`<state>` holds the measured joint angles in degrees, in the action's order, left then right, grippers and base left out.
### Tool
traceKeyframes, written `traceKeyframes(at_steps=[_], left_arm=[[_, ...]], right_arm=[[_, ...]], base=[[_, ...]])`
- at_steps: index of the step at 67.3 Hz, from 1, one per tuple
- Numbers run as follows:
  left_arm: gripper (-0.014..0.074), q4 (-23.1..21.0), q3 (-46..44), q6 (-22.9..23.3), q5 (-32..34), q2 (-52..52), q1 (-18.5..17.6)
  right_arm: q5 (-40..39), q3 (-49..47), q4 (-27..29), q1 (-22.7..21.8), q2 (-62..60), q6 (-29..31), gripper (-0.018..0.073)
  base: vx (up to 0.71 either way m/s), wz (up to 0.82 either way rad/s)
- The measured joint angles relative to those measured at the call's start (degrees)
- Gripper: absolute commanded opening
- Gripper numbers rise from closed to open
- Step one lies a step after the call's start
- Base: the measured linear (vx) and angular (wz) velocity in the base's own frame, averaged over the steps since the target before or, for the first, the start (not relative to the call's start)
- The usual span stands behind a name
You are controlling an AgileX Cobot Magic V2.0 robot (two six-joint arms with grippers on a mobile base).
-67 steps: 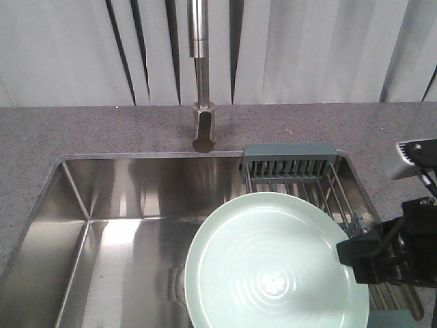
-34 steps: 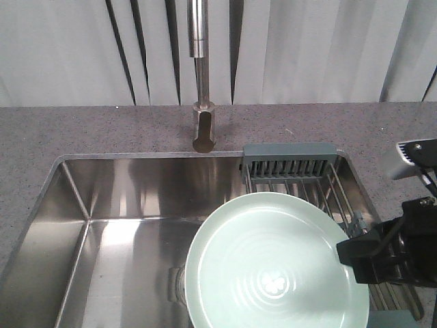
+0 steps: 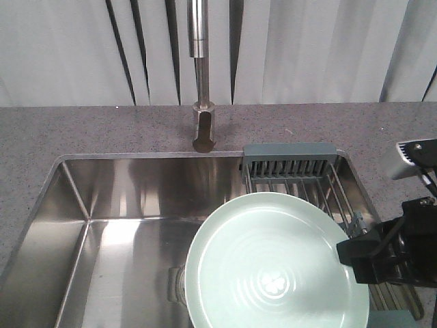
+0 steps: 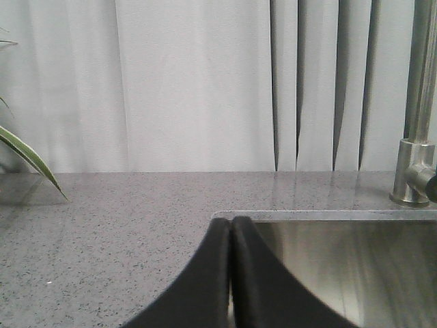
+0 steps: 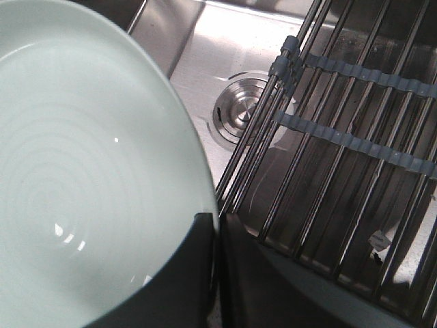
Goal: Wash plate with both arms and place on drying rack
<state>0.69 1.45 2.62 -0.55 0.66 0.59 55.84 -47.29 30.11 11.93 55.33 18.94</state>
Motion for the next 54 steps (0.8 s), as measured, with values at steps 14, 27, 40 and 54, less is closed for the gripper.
traceKeyframes(at_steps=[14, 27, 40, 54], left_arm=[[-0.0006, 0.00, 0.00, 0.00, 0.00, 0.00, 0.00], [-0.0006, 0.00, -0.89, 0.00, -0.03, 0.00, 0.00], [-0.0006, 0.00, -11.42, 0.05, -5.91, -0.69, 0.00], [-0.0006, 0.00, -27.63, 0.00, -19.53, -12.21, 0.00]], right_arm=[[0.00, 0.00, 0.00, 0.00, 0.00, 0.00, -0.0004], [0.00, 0.00, 0.00, 0.00, 0.00, 0.00, -0.0004], [0.00, 0.00, 0.00, 0.00, 0.00, 0.00, -0.0004], [0.00, 0.00, 0.00, 0.00, 0.00, 0.00, -0.0004]], base=[[0.00, 0.00], [0.00, 0.00], [0.00, 0.00], [0.00, 0.00]])
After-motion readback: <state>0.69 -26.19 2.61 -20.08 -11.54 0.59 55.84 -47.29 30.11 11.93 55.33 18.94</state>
